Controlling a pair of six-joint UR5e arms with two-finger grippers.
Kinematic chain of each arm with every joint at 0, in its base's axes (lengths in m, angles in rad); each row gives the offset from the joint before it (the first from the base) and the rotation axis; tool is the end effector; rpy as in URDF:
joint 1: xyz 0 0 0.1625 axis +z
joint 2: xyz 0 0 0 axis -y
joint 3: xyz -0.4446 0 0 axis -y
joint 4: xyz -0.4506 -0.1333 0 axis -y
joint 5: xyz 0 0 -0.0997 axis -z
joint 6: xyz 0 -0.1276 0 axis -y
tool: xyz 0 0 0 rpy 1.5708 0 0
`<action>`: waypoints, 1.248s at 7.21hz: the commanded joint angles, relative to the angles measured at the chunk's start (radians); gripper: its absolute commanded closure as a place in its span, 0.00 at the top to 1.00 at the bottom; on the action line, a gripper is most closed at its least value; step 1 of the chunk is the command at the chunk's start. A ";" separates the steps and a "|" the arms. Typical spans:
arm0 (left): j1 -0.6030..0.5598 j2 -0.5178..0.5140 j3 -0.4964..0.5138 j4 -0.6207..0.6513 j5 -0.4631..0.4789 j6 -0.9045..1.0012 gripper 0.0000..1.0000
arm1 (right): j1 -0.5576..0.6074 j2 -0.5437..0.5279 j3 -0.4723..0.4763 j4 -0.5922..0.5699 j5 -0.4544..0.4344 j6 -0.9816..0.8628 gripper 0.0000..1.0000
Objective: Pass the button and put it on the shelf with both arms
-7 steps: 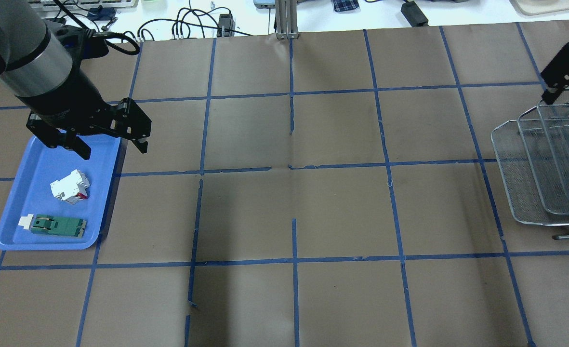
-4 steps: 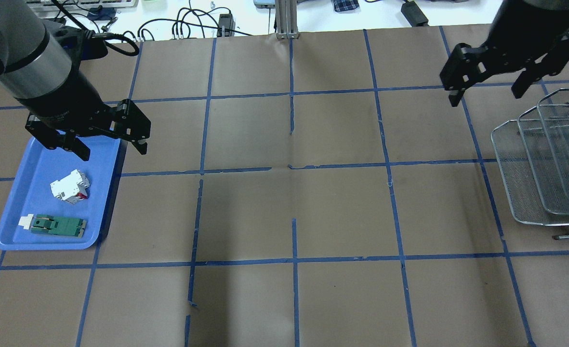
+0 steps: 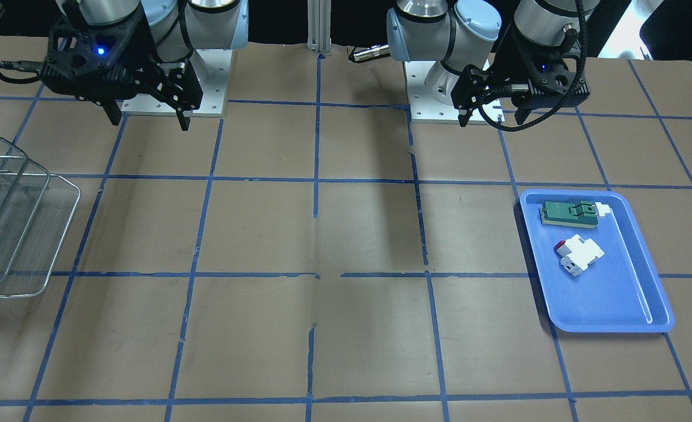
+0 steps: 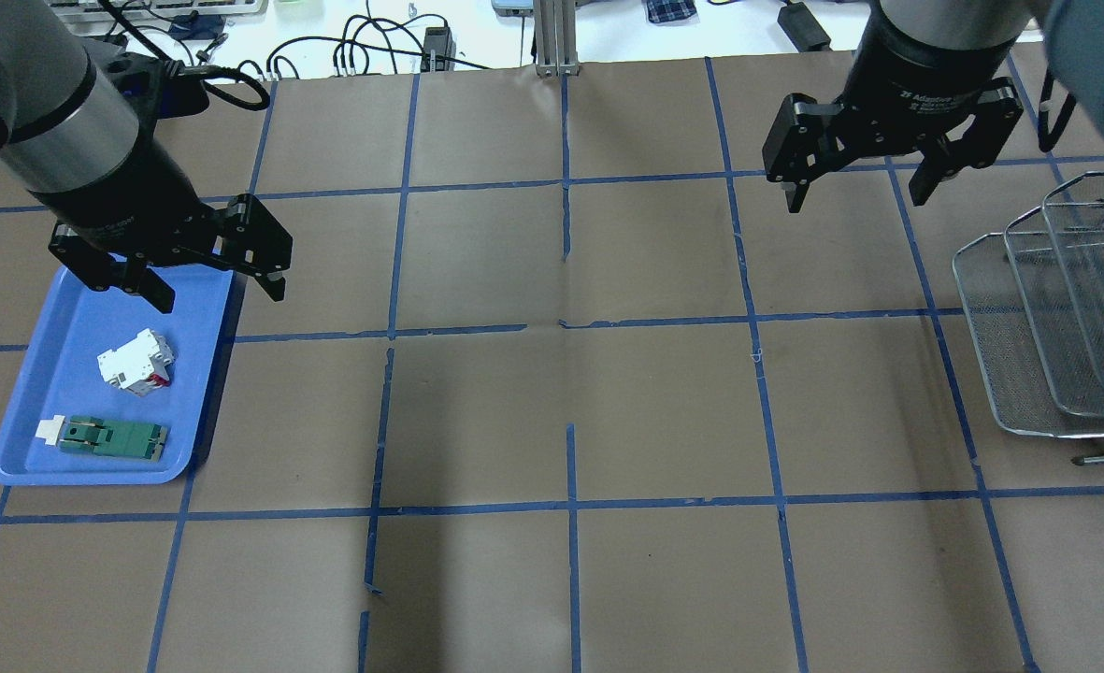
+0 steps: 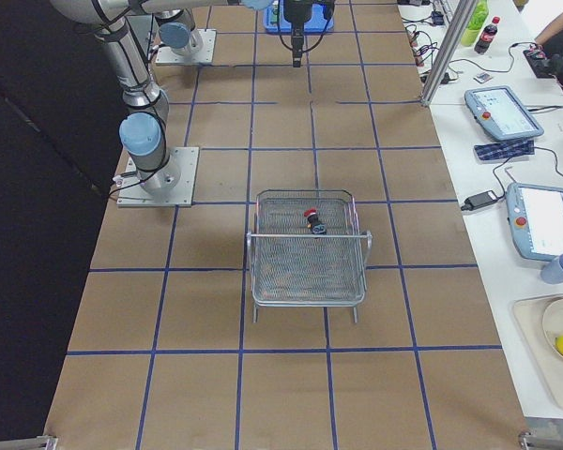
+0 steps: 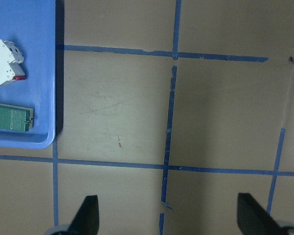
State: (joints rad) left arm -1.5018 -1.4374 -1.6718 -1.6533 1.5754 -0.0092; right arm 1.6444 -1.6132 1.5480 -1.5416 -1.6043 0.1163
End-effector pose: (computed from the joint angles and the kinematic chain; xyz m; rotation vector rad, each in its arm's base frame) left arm -0.0990 -0.4924 0.4853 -0.1225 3.1351 0.0788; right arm 0.1680 -0.5241 0.5122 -0.0673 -3.1103 0.0607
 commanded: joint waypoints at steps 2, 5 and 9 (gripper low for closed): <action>0.000 0.002 -0.005 0.001 -0.005 0.000 1.00 | 0.000 -0.008 0.017 -0.012 0.014 0.009 0.99; 0.000 0.003 -0.005 0.001 -0.006 0.000 1.00 | 0.000 -0.008 0.014 -0.014 0.018 0.006 1.00; 0.000 0.003 -0.005 0.001 -0.005 0.000 1.00 | 0.000 -0.007 0.015 -0.012 0.015 0.000 1.00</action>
State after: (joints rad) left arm -1.5017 -1.4343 -1.6760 -1.6521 1.5714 -0.0092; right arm 1.6445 -1.6201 1.5619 -1.5550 -1.5891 0.1182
